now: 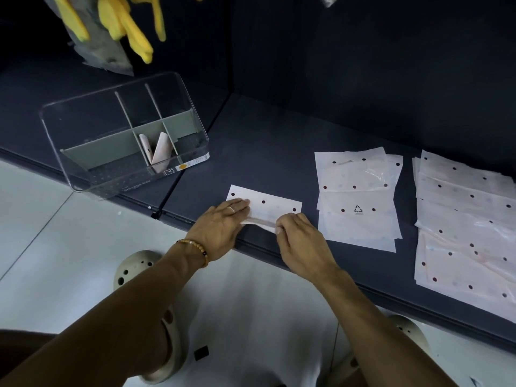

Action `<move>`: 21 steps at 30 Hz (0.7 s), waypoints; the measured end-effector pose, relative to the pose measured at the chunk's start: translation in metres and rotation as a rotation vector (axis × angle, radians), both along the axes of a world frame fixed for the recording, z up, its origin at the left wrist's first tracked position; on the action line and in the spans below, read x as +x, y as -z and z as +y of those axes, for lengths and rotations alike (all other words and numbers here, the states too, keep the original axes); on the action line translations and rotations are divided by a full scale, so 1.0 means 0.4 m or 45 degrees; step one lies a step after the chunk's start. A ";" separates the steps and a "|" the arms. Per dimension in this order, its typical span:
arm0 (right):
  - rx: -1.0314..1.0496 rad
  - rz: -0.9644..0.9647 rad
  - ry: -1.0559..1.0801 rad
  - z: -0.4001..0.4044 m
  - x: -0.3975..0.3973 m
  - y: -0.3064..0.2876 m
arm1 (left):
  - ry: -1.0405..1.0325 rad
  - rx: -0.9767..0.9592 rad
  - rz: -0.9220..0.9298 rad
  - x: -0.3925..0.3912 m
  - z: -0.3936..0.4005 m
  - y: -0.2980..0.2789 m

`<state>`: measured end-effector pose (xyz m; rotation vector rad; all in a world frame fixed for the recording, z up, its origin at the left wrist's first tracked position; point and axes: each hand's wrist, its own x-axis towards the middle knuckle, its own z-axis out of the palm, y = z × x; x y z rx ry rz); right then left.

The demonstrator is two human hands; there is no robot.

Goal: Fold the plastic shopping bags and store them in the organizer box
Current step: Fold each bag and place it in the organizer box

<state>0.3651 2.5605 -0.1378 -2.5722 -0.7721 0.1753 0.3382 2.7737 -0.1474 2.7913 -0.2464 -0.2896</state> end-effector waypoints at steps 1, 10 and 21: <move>0.015 0.057 0.043 -0.001 0.004 -0.005 | -0.002 -0.008 -0.004 0.006 0.001 -0.009; 0.261 0.454 0.715 0.022 0.080 -0.001 | -0.478 -0.121 0.050 0.047 0.012 -0.041; 0.029 0.404 0.936 0.063 0.118 0.015 | -0.836 -0.034 0.148 0.093 0.007 -0.026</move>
